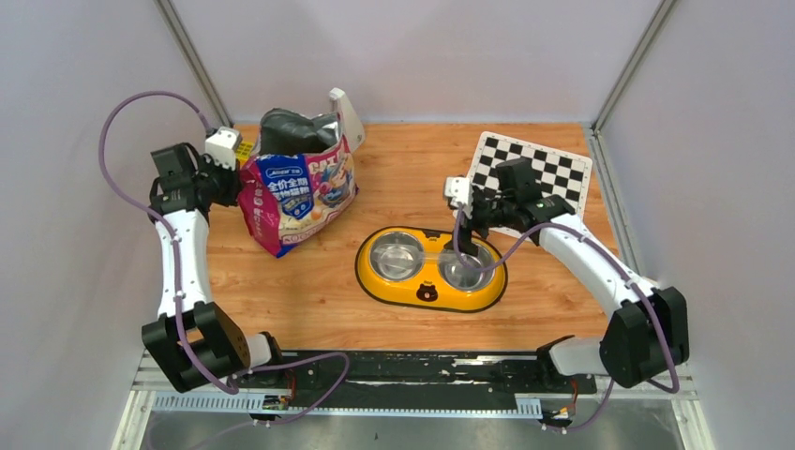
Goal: Serve the pet food
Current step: Move the pet food bag to the center of the board, then pick up the spatula from the pet food bowl.
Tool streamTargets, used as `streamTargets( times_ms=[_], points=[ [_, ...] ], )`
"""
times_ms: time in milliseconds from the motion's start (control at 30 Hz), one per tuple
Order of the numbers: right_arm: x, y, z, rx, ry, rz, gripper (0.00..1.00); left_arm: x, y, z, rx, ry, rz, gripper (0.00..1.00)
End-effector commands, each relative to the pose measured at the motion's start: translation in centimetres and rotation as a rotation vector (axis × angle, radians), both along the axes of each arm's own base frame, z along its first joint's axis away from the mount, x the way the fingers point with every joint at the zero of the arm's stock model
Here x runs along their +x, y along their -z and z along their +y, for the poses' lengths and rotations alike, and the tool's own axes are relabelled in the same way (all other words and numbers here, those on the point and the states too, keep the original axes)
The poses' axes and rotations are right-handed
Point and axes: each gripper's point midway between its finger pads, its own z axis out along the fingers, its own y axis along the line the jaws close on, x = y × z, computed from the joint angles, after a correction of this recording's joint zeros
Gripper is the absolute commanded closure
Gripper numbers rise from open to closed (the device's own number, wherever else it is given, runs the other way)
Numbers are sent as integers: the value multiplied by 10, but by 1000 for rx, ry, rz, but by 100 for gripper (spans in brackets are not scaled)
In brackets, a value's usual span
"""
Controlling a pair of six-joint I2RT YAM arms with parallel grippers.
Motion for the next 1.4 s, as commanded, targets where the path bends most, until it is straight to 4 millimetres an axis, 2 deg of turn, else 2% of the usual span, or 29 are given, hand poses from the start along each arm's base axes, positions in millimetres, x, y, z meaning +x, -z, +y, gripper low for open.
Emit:
streamTargets(
  times_ms=[0,67,100,133,200,233,267,333,400,500,633,733,800,967,1133,1267,1367],
  points=[
    [-15,35,10,-79,-102,23,1,8,-80,11,76,36,-286,100],
    [-17,47,15,-102,-112,24,1,2,-74,4,52,61,-264,94],
    [-17,53,17,-113,-112,17,1,-1,-72,-1,35,76,-253,81],
    [-16,57,17,-121,-111,9,1,-5,-71,-4,25,81,-253,73],
    [-16,67,18,-135,-111,4,1,-13,-73,-12,7,94,-260,42],
    [-15,72,17,-144,-107,3,1,-16,-74,-15,-4,96,-267,36],
    [-14,77,16,-153,-104,7,1,-22,-77,-18,-2,94,-282,22],
    [-12,90,14,-178,-97,19,1,-32,-85,-22,-2,86,-311,4],
    [-11,102,13,-203,-92,37,1,-41,-93,-27,-4,79,-338,1],
    [-9,119,9,-246,-77,61,6,-51,-100,-35,-44,74,-346,0],
    [-3,130,4,-280,-46,48,14,-60,-110,-47,-86,102,-359,0],
    [-1,130,1,-290,-31,45,26,-67,-116,-59,-107,152,-367,0],
    [-1,126,2,-285,-28,39,40,-71,-119,-64,-118,172,-367,0],
    [1,104,6,-263,-16,31,98,-77,-133,-81,-137,242,-387,0],
    [0,70,9,-232,-20,-4,100,-74,-141,-108,-148,320,-385,0],
    [-1,28,11,-177,-20,-100,100,-64,-144,-137,-189,410,-361,0],
    [-6,-5,10,-132,-24,-192,100,-53,-136,-169,-233,512,-303,0]
  ],
)
